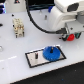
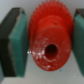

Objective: Insert the blue gear onto the right peg, followed by the red gear

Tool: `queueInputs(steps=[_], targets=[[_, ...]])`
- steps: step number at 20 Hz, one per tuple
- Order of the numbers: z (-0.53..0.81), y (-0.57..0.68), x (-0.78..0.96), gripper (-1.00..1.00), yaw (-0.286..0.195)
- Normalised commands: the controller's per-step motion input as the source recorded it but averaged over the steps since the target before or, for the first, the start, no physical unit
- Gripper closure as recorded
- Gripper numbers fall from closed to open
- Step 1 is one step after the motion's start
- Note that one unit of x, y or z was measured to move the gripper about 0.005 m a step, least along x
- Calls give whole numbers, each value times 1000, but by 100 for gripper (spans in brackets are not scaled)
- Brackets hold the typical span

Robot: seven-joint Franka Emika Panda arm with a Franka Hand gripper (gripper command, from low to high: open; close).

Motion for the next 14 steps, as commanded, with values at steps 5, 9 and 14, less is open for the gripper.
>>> queueInputs(steps=[5,9,14], targets=[[364,9,23,100,0],[519,-8,141,100,0],[573,-153,336,100,0]])
